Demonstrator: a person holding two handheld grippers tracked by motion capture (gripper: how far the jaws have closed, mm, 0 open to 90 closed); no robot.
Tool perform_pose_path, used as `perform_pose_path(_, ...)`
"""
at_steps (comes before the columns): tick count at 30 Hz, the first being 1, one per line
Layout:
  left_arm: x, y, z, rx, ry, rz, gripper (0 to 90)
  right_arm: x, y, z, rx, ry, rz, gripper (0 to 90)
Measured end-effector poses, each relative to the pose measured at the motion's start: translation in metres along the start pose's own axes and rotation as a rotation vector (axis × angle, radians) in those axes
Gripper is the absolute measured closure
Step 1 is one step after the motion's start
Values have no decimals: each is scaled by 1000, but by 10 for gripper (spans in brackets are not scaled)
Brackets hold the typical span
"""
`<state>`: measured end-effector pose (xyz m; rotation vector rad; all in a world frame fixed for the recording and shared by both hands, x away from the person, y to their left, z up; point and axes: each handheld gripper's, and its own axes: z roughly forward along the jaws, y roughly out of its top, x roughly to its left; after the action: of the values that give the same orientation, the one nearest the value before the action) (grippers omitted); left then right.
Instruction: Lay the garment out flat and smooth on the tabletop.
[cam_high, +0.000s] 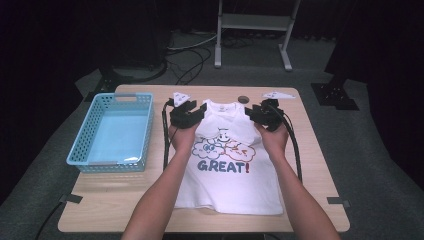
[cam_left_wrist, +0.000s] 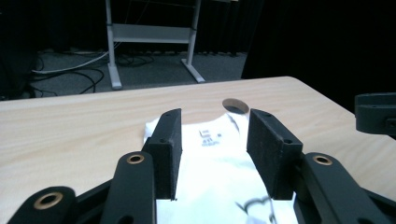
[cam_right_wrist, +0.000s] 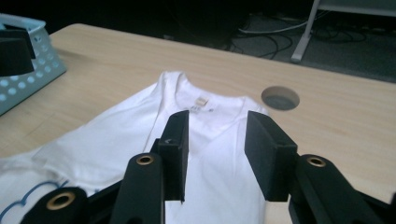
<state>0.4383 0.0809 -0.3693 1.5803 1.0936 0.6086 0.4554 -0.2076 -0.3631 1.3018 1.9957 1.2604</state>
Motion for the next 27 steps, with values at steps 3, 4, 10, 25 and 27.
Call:
perform_pose_path(3,-4,-7,-13,1,-6,-1,528,8,-9,-7,14,4,-5,570)
perform_pose_path(4,-5,-9,-18,-1,-8,-1,527,9,-11,-9,17,8,-4,563)
perform_pose_path(10,-16,-23,-48,-2,-20,14,494,22,-27,-27,40,26,-17,504)
perform_pose_path(25,-38,-54,-113,-21,-60,34,432,41,-91,-62,205,40,-55,408)
perform_pose_path(27,-40,-59,-119,-19,-64,40,422,42,-100,-64,231,33,-60,407)
